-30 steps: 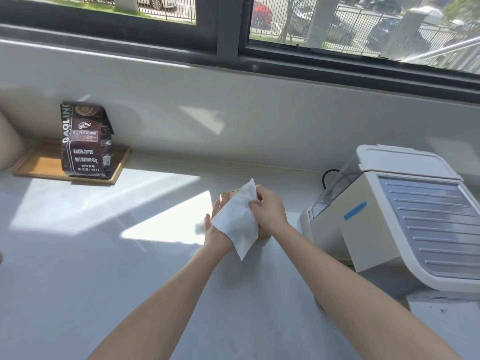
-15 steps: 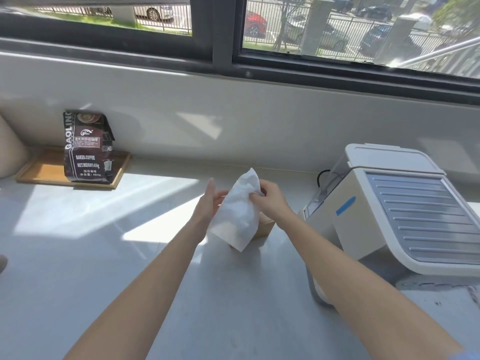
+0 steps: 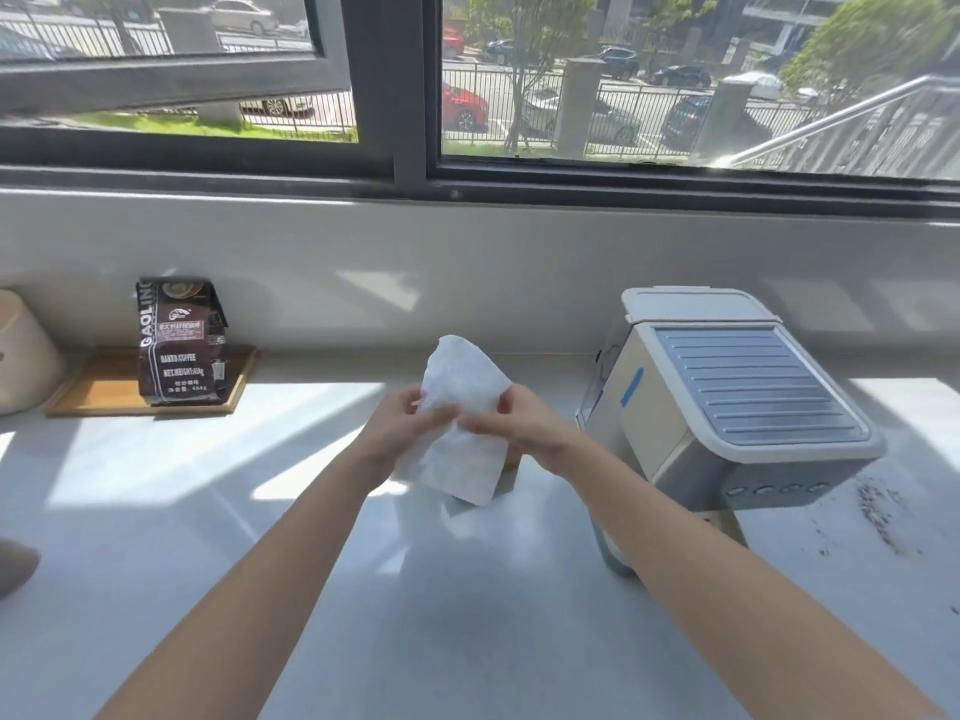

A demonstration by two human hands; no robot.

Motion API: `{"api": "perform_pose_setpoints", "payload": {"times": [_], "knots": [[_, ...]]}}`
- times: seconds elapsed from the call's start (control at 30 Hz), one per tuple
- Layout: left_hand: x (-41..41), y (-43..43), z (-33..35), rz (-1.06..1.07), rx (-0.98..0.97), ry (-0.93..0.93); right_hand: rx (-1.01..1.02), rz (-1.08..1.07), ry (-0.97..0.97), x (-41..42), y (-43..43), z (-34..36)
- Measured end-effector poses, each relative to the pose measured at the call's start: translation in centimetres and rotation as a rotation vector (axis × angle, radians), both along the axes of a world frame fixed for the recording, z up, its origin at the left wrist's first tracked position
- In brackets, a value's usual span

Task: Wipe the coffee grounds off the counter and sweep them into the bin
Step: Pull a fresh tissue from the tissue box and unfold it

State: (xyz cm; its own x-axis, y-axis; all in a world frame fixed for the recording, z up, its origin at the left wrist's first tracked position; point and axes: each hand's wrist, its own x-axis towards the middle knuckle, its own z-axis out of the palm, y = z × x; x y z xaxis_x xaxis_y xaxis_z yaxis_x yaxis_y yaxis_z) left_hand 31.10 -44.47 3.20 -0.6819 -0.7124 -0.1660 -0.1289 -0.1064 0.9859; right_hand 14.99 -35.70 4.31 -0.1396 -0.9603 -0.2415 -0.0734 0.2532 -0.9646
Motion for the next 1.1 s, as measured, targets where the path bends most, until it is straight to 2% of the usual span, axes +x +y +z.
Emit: {"api": "perform_pose_setpoints", "payload": {"times": [0.1,0.37,0.47,0.6,0.7,0.8,0.9,0.97,1.03,1.1], "knots": [[0.4,1.5,1.4,-0.078,0.038,0.066,-0.081,-0.044,-0.015,0.1,1.7,0.7],[0.1,8.1,5.5,-0.175,-0.005,0.107,-0.168,0.005,-0.043,-1.6,8.2,2.9],[-1.0,11.3,6.2,-0.186,0.003,0.125,-0.207,-0.017,-0.148,-2.9,11.4,3.3],[-4.1,17.1,6.5,-0.109,0.136,0.203,-0.279,0.004,-0.382,-5.5,16.9,4.4],[-7.0,21.8,6.8,-0.103,0.182,0.240,-0.248,0.014,-0.429,-8.2,22.1,5.0],[-10.1,26.2,7.0,-0.117,0.257,0.192,-0.152,0.012,-0.417,-11.7,27.6,5.0],[-13.7,30.1,6.6,-0.212,0.141,0.048,-0.109,-0.071,-0.366,-14.9,32.7,4.7],[-16.1,32.6,5.6,-0.243,-0.006,-0.032,-0.084,-0.141,-0.217,-16.6,35.6,3.9],[-18.5,35.0,4.2,-0.262,-0.196,-0.044,-0.103,-0.196,-0.080,-18.3,38.4,2.6],[-20.6,37.2,3.2,-0.278,-0.277,-0.044,-0.075,-0.218,-0.020,-19.9,41.0,1.4]]}}
